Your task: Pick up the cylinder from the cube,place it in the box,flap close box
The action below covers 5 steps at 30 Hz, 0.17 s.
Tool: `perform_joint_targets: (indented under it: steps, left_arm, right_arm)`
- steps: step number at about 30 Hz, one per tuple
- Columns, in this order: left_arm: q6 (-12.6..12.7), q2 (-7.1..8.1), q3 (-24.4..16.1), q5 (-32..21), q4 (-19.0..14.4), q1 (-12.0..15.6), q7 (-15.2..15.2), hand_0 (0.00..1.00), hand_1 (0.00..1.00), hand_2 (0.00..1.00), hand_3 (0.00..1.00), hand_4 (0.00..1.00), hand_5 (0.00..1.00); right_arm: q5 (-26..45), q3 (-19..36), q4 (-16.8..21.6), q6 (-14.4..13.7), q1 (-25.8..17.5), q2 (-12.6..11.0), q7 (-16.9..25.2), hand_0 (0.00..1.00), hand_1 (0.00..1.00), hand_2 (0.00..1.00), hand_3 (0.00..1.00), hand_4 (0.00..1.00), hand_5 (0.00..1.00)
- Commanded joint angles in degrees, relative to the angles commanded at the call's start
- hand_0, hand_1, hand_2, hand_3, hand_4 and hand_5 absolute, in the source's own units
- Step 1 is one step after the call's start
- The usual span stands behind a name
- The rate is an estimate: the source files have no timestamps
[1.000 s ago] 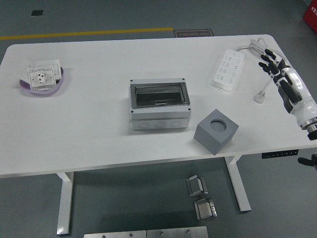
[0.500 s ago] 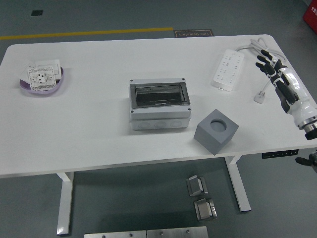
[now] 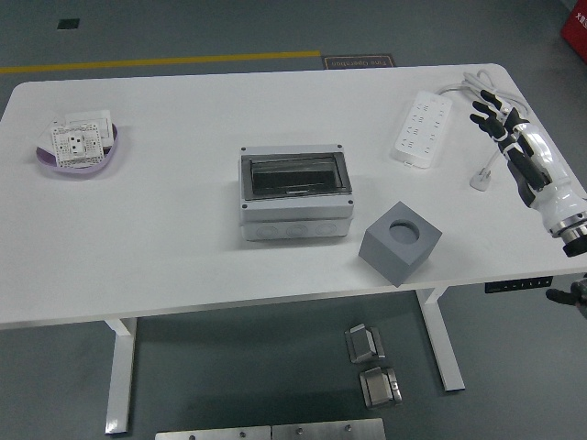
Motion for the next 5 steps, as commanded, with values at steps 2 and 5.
perform_joint_targets:
  steps: [2,5]
  left_arm:
    - [-0.03,-0.18,-0.46,0.46,0.0,0.08,0.08,0.665,0.665,0.574,0.606,0.625,0.284]
    - [-0.05,-0.35,-1.3,1.28,0.0,0.1,0.21,0.665,0.665,0.574,0.606,0.625,0.284]
  right_arm:
    - [0.02,0.32,0.04,-0.05,-0.21,0.01,0.07,0.998,0.919,0.937,0.971,0.965,0.849]
    - [0.09,0.62,0.0,-0.07,-0.41,-0.05,0.15,0.998,0.919,0.937,0.971,0.965,0.849]
